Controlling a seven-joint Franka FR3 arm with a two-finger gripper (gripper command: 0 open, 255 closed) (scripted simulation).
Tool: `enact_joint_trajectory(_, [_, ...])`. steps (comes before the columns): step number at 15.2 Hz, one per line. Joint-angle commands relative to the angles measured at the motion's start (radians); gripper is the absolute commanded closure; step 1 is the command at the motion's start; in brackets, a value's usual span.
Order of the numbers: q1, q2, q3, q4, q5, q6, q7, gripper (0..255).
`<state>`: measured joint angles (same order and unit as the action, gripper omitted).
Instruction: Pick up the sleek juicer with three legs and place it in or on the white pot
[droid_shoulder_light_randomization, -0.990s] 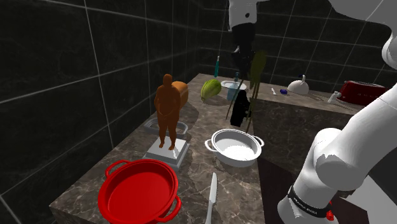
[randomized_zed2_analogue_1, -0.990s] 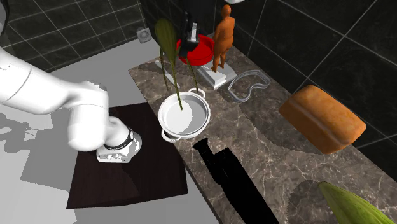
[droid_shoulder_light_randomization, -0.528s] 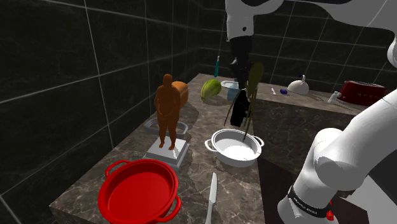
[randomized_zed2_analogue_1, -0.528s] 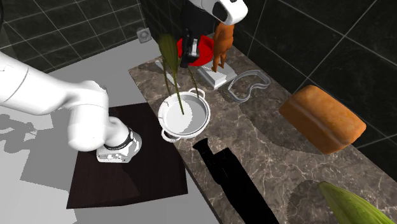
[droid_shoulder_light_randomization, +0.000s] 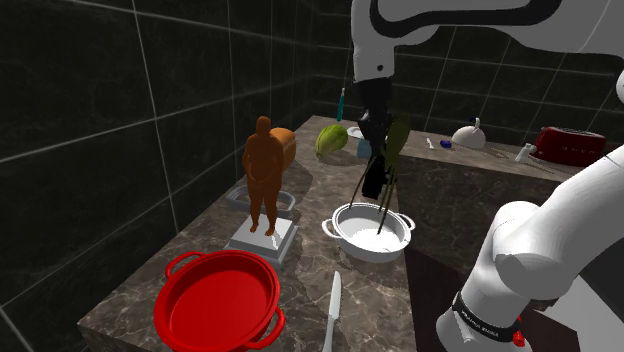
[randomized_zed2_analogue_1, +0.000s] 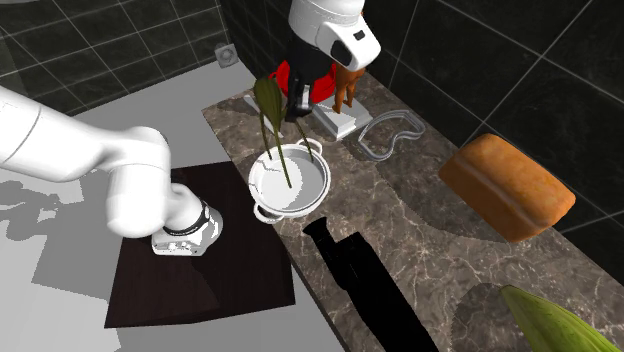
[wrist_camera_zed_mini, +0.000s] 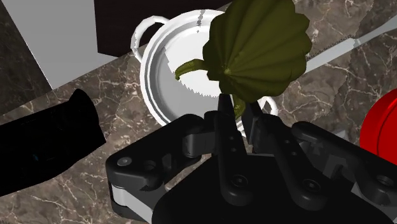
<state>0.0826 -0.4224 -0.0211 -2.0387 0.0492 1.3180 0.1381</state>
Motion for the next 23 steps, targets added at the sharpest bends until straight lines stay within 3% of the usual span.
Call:
enact_joint_trajectory(1, [0.000, -0.002, 0.000, -0.030, 0.000, 0.029, -0.001, 255])
enact_joint_trajectory(10, [0.000, -0.004, 0.001, -0.045, 0.000, 0.041, -0.002, 255])
enact_joint_trajectory(11, [0.000, -0.004, 0.001, -0.045, 0.000, 0.041, -0.002, 0])
enact_joint_trajectory(16, [0.000, -0.004, 0.001, -0.045, 0.000, 0.041, -0.002, 0])
enact_joint_trajectory(20, [-0.001, 0.067, -0.005, 0.142, -0.001, -0.074, -0.002, 0])
enact_joint_trajectory(23, [-0.001, 0.067, -0.005, 0.142, -0.001, -0.074, -0.002, 0])
